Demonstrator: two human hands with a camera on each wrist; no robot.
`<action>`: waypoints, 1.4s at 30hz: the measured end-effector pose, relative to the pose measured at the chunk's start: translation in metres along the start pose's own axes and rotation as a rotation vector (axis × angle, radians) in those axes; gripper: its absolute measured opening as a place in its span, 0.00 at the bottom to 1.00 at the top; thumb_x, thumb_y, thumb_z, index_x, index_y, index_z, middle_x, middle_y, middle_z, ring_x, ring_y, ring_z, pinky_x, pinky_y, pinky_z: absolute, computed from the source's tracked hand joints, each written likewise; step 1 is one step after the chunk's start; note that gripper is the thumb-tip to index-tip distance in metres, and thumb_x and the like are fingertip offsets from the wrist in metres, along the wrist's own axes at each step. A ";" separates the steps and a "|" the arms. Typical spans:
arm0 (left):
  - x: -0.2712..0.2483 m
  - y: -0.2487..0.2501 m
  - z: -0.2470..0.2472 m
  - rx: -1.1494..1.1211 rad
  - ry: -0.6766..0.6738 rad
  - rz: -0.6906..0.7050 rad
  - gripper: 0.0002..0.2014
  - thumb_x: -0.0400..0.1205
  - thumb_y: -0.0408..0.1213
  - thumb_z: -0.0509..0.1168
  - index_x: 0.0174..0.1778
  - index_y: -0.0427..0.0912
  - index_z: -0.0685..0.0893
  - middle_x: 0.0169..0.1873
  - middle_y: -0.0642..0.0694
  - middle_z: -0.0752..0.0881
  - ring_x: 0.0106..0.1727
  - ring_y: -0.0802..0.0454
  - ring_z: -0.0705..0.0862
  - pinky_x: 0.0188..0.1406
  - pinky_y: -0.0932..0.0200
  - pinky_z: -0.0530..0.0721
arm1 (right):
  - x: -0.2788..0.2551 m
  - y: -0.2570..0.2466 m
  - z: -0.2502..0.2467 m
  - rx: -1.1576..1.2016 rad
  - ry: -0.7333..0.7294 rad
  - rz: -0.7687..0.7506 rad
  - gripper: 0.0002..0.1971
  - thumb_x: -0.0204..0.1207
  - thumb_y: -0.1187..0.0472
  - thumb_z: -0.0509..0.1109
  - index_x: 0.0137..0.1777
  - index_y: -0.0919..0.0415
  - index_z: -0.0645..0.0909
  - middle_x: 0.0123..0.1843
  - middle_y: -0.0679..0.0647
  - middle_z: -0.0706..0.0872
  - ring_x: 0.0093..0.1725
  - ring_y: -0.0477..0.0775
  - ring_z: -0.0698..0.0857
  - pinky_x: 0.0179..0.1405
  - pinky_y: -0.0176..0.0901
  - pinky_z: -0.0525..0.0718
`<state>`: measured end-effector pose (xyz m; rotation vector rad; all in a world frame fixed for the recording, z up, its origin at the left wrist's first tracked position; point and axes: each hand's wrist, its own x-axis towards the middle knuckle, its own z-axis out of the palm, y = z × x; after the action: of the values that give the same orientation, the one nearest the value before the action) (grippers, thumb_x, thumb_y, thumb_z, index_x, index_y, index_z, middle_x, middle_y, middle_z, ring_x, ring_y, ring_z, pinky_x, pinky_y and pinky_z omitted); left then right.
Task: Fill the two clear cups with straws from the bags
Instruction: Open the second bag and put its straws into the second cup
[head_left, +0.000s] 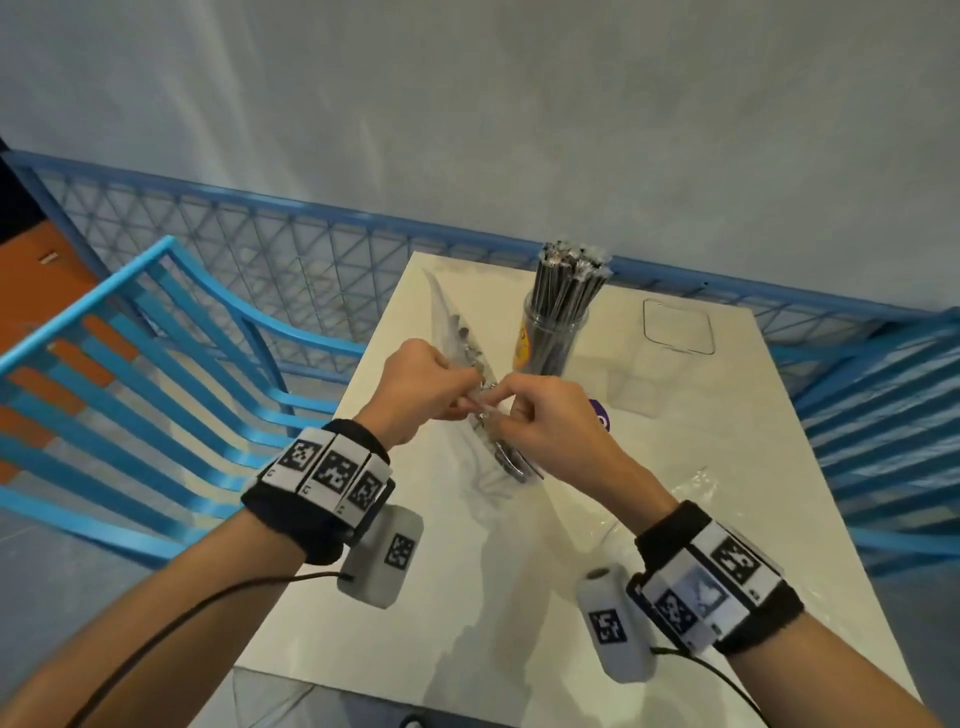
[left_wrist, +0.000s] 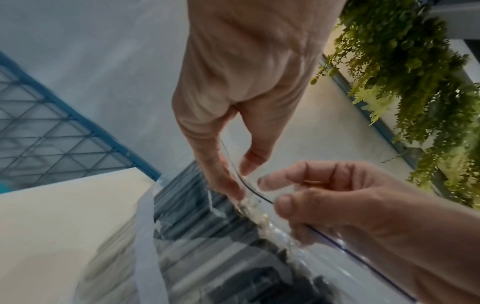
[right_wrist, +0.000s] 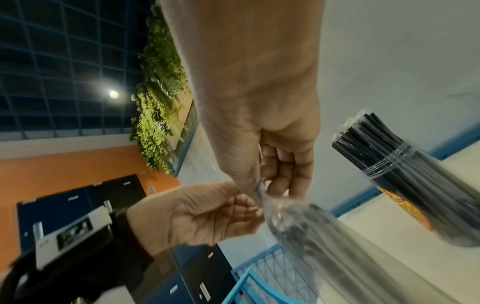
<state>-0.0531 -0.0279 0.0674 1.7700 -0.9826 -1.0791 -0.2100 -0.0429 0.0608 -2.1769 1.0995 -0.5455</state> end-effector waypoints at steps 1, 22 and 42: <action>0.002 0.001 -0.001 -0.006 -0.002 -0.005 0.03 0.75 0.25 0.70 0.37 0.29 0.84 0.30 0.36 0.87 0.26 0.51 0.87 0.36 0.55 0.91 | 0.000 -0.002 -0.003 0.035 -0.012 0.014 0.07 0.75 0.57 0.74 0.50 0.57 0.86 0.24 0.47 0.79 0.23 0.44 0.74 0.25 0.29 0.70; 0.004 0.005 0.012 -0.172 -0.032 0.038 0.13 0.74 0.34 0.76 0.32 0.37 0.78 0.22 0.41 0.83 0.20 0.53 0.80 0.23 0.61 0.80 | 0.040 -0.005 -0.016 0.275 0.104 0.356 0.07 0.70 0.70 0.71 0.36 0.77 0.85 0.29 0.66 0.87 0.26 0.56 0.85 0.33 0.48 0.89; -0.006 0.020 0.017 0.547 0.190 0.429 0.08 0.76 0.26 0.62 0.33 0.39 0.73 0.35 0.39 0.81 0.41 0.40 0.80 0.33 0.50 0.74 | 0.039 -0.022 0.003 -0.068 0.308 0.262 0.05 0.69 0.69 0.65 0.36 0.70 0.81 0.32 0.61 0.84 0.35 0.62 0.84 0.32 0.52 0.82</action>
<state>-0.0742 -0.0334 0.0821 1.9060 -1.5471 -0.3814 -0.1741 -0.0637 0.0766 -2.0043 1.5609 -0.7478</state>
